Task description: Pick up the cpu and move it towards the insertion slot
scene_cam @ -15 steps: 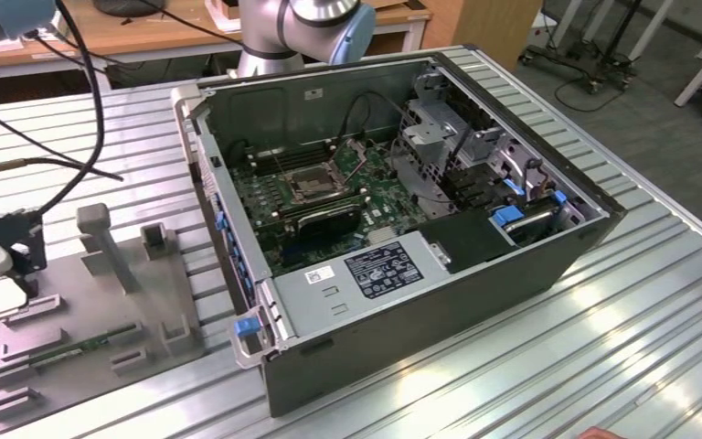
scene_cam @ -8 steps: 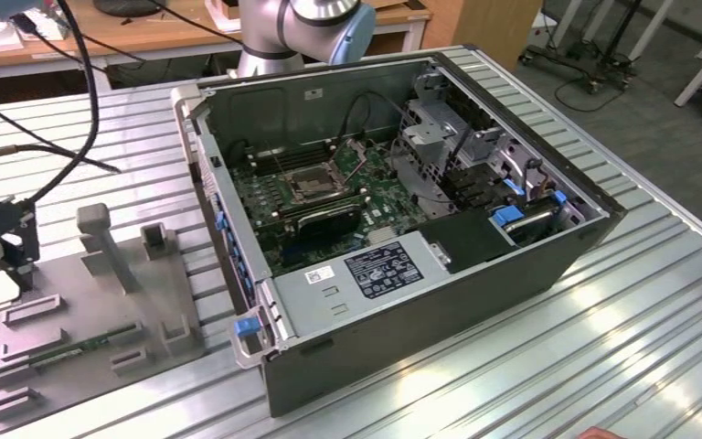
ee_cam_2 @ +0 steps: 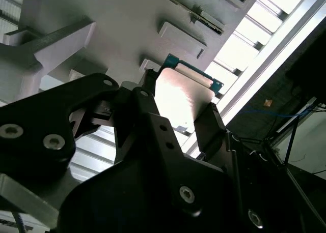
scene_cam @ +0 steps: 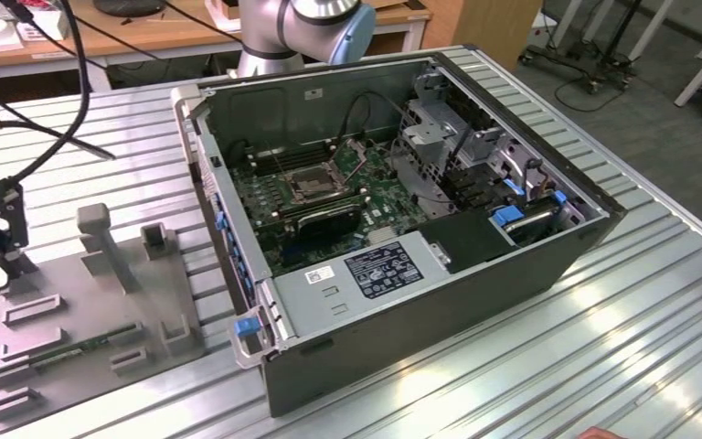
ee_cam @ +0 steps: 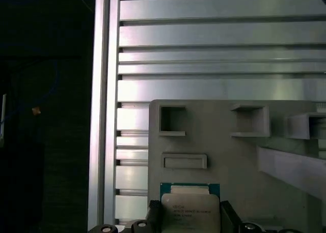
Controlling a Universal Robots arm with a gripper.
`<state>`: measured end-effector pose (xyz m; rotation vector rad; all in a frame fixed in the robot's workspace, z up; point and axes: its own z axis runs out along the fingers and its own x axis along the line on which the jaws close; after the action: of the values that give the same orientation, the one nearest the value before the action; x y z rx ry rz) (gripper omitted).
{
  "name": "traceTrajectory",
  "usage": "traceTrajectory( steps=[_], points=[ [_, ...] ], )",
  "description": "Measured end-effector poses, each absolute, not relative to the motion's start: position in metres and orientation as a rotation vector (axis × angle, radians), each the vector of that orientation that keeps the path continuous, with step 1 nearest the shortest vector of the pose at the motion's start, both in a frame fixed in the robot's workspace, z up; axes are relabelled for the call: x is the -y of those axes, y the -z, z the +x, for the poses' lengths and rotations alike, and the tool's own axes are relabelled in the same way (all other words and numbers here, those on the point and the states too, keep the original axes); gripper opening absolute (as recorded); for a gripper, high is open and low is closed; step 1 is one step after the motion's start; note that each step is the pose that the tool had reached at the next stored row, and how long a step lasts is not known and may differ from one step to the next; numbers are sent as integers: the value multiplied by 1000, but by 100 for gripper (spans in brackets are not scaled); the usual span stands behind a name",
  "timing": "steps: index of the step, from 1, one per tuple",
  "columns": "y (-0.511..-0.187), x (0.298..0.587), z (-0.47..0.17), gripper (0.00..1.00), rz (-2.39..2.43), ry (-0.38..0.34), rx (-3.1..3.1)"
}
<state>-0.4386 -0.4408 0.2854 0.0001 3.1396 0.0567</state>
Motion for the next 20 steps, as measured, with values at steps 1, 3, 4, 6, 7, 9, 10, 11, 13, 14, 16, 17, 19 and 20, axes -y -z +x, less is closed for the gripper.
traceTrajectory(
  steps=[1, 3, 4, 6, 7, 9, 10, 11, 13, 14, 16, 17, 19, 20],
  points=[
    [-288, 441, -439, 54, 0, -57, -3140],
    [-292, 441, -439, 54, 0, -57, -3139],
    [-295, 441, -439, 54, 0, -57, -3139],
    [-299, 441, -439, 54, 0, -57, -3139],
    [-302, 441, -439, 54, 0, -57, -3139],
    [-306, 441, -439, 54, 0, -57, -3139],
    [-308, 441, -439, 54, 0, -57, -3138],
    [-310, 441, -439, 54, 0, -57, -3138],
    [-314, 441, -439, 54, 0, -57, -3138],
    [-316, 441, -439, 54, 0, -57, -3137],
    [-321, 441, -439, 54, 1, -57, -3137],
    [-323, 441, -439, 54, 1, -57, -3137],
    [-328, 441, -439, 54, 1, -57, -3136],
    [-330, 441, -439, 54, 1, -57, -3136]
  ],
)
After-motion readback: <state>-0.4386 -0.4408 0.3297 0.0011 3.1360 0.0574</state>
